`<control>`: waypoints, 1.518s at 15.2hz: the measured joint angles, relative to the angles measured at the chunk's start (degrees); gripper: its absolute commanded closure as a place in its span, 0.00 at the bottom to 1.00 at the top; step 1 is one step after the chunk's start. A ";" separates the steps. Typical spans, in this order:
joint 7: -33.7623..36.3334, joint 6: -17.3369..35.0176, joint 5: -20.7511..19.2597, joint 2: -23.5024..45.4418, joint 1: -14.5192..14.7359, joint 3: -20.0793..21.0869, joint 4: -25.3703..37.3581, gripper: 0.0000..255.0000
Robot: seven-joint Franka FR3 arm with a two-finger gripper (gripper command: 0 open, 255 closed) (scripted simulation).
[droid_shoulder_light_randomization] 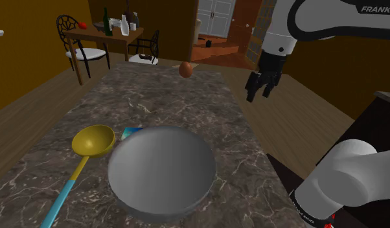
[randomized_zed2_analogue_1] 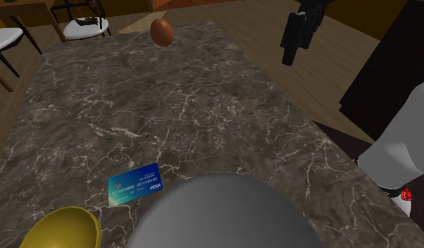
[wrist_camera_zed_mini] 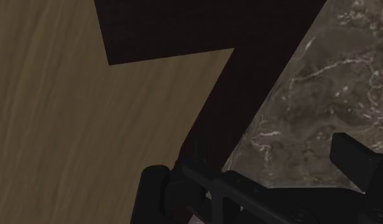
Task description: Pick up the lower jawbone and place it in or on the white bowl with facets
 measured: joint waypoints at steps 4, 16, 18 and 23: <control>0.15 2.02 0.82 3.49 1.11 1.46 1.91 0.00; 1.59 10.18 2.29 23.06 6.18 9.99 15.96 0.00; 1.95 11.07 1.83 26.59 6.88 11.41 19.00 0.00; 3.00 12.05 -0.17 35.03 8.74 14.76 27.25 0.00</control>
